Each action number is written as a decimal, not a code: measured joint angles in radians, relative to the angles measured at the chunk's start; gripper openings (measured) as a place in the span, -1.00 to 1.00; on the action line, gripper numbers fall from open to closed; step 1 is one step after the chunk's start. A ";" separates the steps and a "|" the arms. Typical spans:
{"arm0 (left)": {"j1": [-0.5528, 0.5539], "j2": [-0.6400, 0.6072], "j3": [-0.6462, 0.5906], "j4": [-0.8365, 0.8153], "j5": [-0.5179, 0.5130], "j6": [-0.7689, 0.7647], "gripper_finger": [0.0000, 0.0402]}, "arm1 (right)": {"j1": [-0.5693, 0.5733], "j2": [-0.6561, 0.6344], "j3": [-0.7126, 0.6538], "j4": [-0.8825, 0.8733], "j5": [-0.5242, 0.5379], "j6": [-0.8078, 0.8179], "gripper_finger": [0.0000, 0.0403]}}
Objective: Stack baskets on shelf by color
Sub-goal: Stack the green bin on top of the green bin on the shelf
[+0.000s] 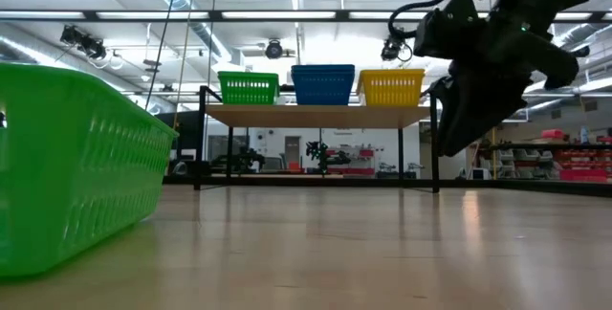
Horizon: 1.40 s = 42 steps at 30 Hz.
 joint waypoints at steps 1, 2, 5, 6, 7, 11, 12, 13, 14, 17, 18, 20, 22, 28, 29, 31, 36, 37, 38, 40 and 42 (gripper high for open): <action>-0.009 0.043 0.045 -0.067 -0.001 -0.060 -0.79 | 0.000 0.000 0.000 -0.001 0.008 -0.004 -0.40; -0.016 0.086 0.091 -0.128 -0.001 -0.112 -0.77 | 0.002 0.000 -0.001 -0.004 0.013 -0.007 -0.40; -0.037 0.214 0.237 -0.286 0.007 -0.241 -0.69 | 0.014 0.000 -0.001 -0.019 0.016 -0.010 -0.40; -0.042 0.257 0.279 -0.330 0.025 -0.287 -0.67 | 0.020 0.000 -0.001 -0.026 0.016 -0.014 -0.40; -0.046 0.301 0.316 -0.368 0.050 -0.336 -0.64 | 0.026 0.000 -0.005 -0.026 0.016 -0.018 -0.40; -0.061 0.457 0.425 -0.412 0.155 -0.499 -0.54 | 0.054 0.000 -0.034 -0.023 0.052 -0.025 -0.40; -0.067 0.491 0.444 -0.408 0.177 -0.536 -0.52 | 0.062 0.000 -0.044 -0.019 0.067 -0.025 -0.40; -0.074 0.523 0.458 -0.405 0.206 -0.579 -0.50 | 0.068 0.000 -0.056 -0.015 0.079 -0.025 -0.40; -0.083 0.555 0.468 -0.408 0.231 -0.617 -0.48 | 0.074 0.000 -0.069 -0.009 0.092 -0.025 -0.40; -0.111 0.631 0.495 -0.417 0.299 -0.726 -0.43 | 0.088 0.000 -0.108 0.009 0.117 -0.020 -0.40; -0.123 0.651 0.500 -0.420 0.313 -0.760 -0.42 | 0.089 0.000 -0.119 0.013 0.121 -0.019 -0.40; -0.143 0.682 0.507 -0.413 0.334 -0.823 -0.38 | 0.089 0.000 -0.139 0.013 0.122 -0.018 -0.40; -0.164 0.703 0.506 -0.412 0.352 -0.866 -0.35 | 0.088 0.000 -0.155 0.014 0.125 -0.019 -0.40; -0.211 0.737 0.507 -0.345 0.346 -0.966 -0.21 | 0.079 0.000 -0.171 0.014 0.129 -0.036 -0.40; -0.216 0.747 0.507 -0.352 0.344 -0.981 -0.19 | 0.079 0.000 -0.171 0.015 0.133 -0.037 -0.40; -0.220 0.768 0.507 -0.372 0.343 -0.993 -0.15 | 0.079 0.000 -0.171 0.021 0.147 -0.037 -0.40; -0.212 0.788 0.505 -0.447 0.341 -0.992 -0.06 | 0.079 0.000 -0.171 0.025 0.150 -0.022 -0.40; -0.210 0.787 0.504 -0.450 0.343 -0.990 -0.05 | 0.079 0.000 -0.171 0.025 0.149 -0.015 -0.40; -0.208 0.785 0.504 -0.434 0.344 -0.989 -0.04 | 0.081 0.000 -0.171 0.024 0.147 -0.006 -0.40; -0.205 0.777 0.506 -0.408 0.364 -0.985 -0.03 | 0.087 0.000 -0.171 0.024 0.142 0.008 -0.40; -0.199 0.775 0.535 -0.415 0.395 -0.955 -0.03 | 0.094 0.000 -0.171 0.019 0.140 0.020 -0.40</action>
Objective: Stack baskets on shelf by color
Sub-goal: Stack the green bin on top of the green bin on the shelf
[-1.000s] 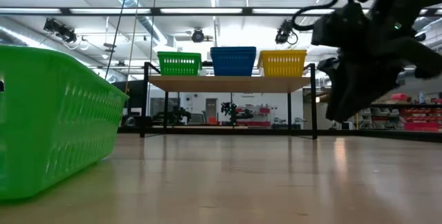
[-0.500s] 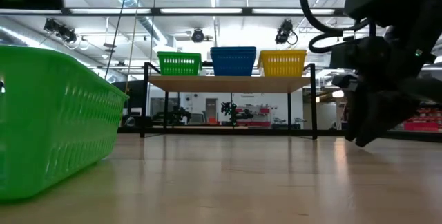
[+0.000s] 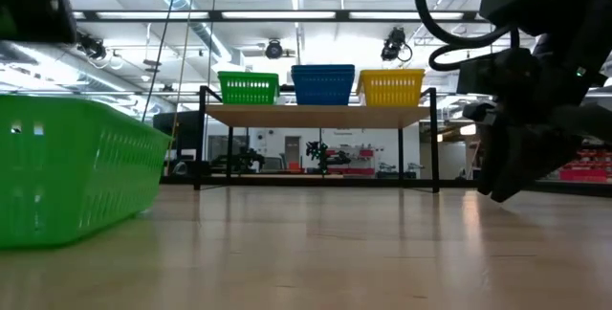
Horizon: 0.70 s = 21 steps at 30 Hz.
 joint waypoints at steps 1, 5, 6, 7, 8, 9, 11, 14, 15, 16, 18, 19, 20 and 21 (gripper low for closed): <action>0.001 0.000 0.022 -0.020 0.005 0.021 -0.04 | 0.001 0.000 0.000 0.000 0.000 0.009 -0.40; 0.001 -0.001 0.118 -0.223 -0.022 0.070 -0.06 | 0.009 0.000 0.000 -0.001 -0.001 0.048 -0.40; 0.000 -0.001 0.141 -0.298 -0.044 0.079 -0.06 | 0.013 0.000 0.000 -0.001 0.000 0.055 -0.40; -0.004 -0.001 0.160 -0.358 -0.067 0.095 -0.06 | 0.016 0.000 0.000 -0.002 0.000 0.064 -0.40; -0.010 -0.002 0.173 -0.398 -0.084 0.098 -0.06 | 0.020 0.000 0.000 -0.002 -0.001 0.068 -0.40; -0.015 -0.004 0.176 -0.427 -0.100 0.100 -0.06 | 0.024 0.000 0.000 -0.002 -0.001 0.073 -0.40; -0.029 -0.003 0.165 -0.444 -0.113 0.100 -0.06 | 0.032 0.000 0.000 -0.002 0.000 0.087 -0.40; -0.039 -0.002 0.127 -0.412 -0.101 0.094 -0.06 | 0.041 0.000 0.000 -0.002 -0.001 0.103 -0.40; -0.039 -0.002 0.113 -0.409 -0.095 0.090 -0.06 | 0.044 0.000 0.000 -0.002 0.000 0.108 -0.40; -0.039 -0.002 0.098 -0.404 -0.095 0.082 -0.07 | 0.045 0.000 0.000 -0.001 0.000 0.113 -0.40; -0.037 -0.002 0.063 -0.385 -0.098 0.073 -0.06 | 0.047 0.000 0.000 -0.001 0.003 0.124 -0.40; -0.036 -0.001 0.047 -0.366 -0.098 0.073 -0.06 | 0.047 0.000 0.000 -0.001 0.003 0.128 -0.40; -0.036 0.000 0.033 -0.342 -0.098 0.074 -0.07 | 0.047 0.000 0.000 -0.001 0.003 0.131 -0.40; -0.036 -0.001 0.019 -0.315 -0.098 0.077 -0.07 | 0.047 0.000 0.000 -0.001 0.003 0.131 -0.40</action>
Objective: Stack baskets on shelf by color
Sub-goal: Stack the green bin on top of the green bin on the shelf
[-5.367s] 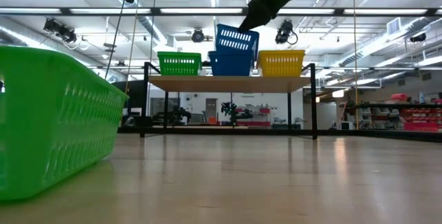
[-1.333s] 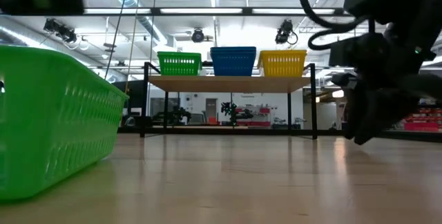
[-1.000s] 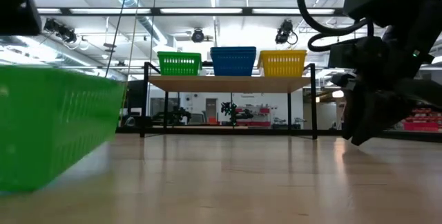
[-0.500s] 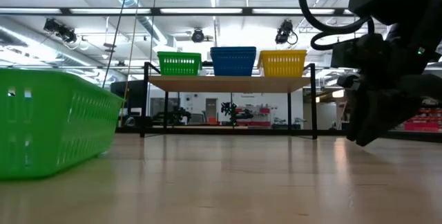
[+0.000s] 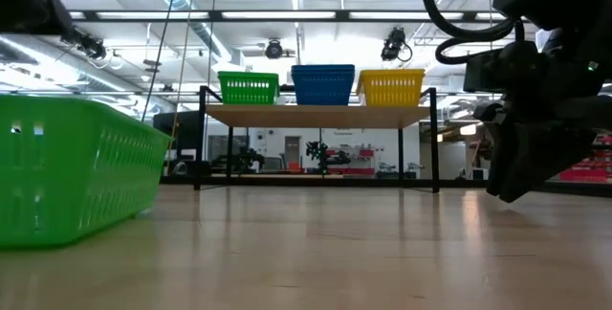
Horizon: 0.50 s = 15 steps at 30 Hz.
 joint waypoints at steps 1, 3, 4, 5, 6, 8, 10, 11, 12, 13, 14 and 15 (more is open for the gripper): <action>-0.001 0.000 -0.015 0.028 0.000 0.002 -0.07 | 0.000 0.000 0.000 0.000 0.000 0.000 -0.40; 0.001 0.000 -0.045 0.050 -0.016 0.001 -0.10 | 0.000 0.000 0.000 0.001 0.000 -0.001 -0.40; 0.002 0.000 -0.057 0.041 -0.032 -0.002 -0.12 | 0.000 0.000 0.000 0.001 0.003 -0.001 -0.40; 0.005 0.000 -0.067 0.036 -0.046 -0.001 -0.15 | 0.000 0.000 0.000 0.001 0.004 -0.002 -0.40; 0.010 0.000 -0.078 0.033 -0.055 0.000 -0.20 | 0.000 0.000 0.000 0.002 0.004 -0.004 -0.40; 0.024 0.000 -0.094 0.002 -0.063 0.022 -0.34 | 0.000 0.000 0.000 0.001 0.004 -0.009 -0.40; 0.041 0.000 -0.095 -0.014 -0.073 0.048 -0.53 | 0.000 0.000 0.000 0.001 0.004 -0.012 -0.40; 0.051 0.000 -0.094 -0.011 -0.083 0.063 -0.65 | 0.000 0.000 0.000 0.001 0.004 -0.015 -0.40; 0.060 0.000 -0.094 -0.007 -0.094 0.080 -0.77 | 0.000 0.000 0.000 0.001 0.004 -0.018 -0.40; 0.068 0.000 -0.094 -0.004 -0.107 0.107 -0.88 | 0.000 0.000 0.000 0.001 0.004 -0.023 -0.40; 0.076 0.000 -0.091 -0.006 -0.120 0.134 -0.93 | 0.000 0.000 0.000 0.001 0.004 -0.031 -0.40; 0.085 0.000 -0.085 -0.012 -0.136 0.163 -0.94 | 0.000 0.000 0.000 0.000 0.004 -0.036 -0.40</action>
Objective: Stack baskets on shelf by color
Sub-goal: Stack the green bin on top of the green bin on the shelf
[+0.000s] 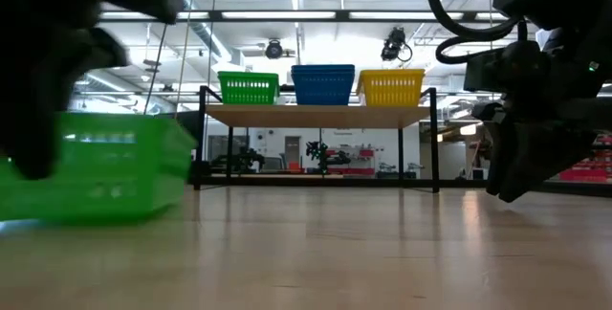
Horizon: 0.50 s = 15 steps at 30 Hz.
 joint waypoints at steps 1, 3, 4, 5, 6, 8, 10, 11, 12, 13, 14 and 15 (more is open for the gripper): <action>0.011 0.000 0.007 -0.008 -0.011 0.026 -0.94 | 0.000 0.000 0.000 0.000 0.000 -0.002 -0.40; 0.037 0.000 0.027 -0.054 -0.024 0.075 -0.95 | 0.000 0.000 0.000 0.000 0.000 -0.007 -0.40; 0.053 0.000 0.042 -0.086 -0.031 0.102 -0.96 | 0.000 0.000 0.000 0.000 0.000 -0.009 -0.40; 0.068 0.000 0.060 -0.124 -0.047 0.129 -0.97 | -0.001 0.000 0.000 0.000 0.000 -0.013 -0.40; 0.084 0.000 0.082 -0.169 -0.068 0.156 -0.97 | -0.001 0.000 0.000 0.000 0.000 -0.022 -0.40; 0.118 0.000 0.132 -0.266 -0.119 0.202 -0.97 | -0.002 0.000 0.000 0.001 0.003 -0.034 -0.40; 0.153 0.000 0.189 -0.346 -0.175 0.243 -0.97 | -0.002 0.000 0.000 0.002 0.003 -0.049 -0.40; 0.171 0.000 0.220 -0.390 -0.205 0.265 -0.97 | -0.002 0.000 0.000 0.001 0.003 -0.055 -0.40; 0.187 0.000 0.254 -0.429 -0.233 0.289 -0.97 | -0.002 0.000 0.000 0.002 0.003 -0.061 -0.40; 0.203 0.000 0.291 -0.471 -0.259 0.312 -0.97 | -0.002 0.000 0.000 0.002 0.004 -0.068 -0.40; 0.219 0.000 0.328 -0.513 -0.288 0.336 -0.97 | -0.002 0.000 0.000 0.002 0.007 -0.076 -0.40; 0.237 0.000 0.364 -0.545 -0.313 0.361 -0.97 | -0.002 0.000 0.000 0.004 0.019 -0.081 -0.40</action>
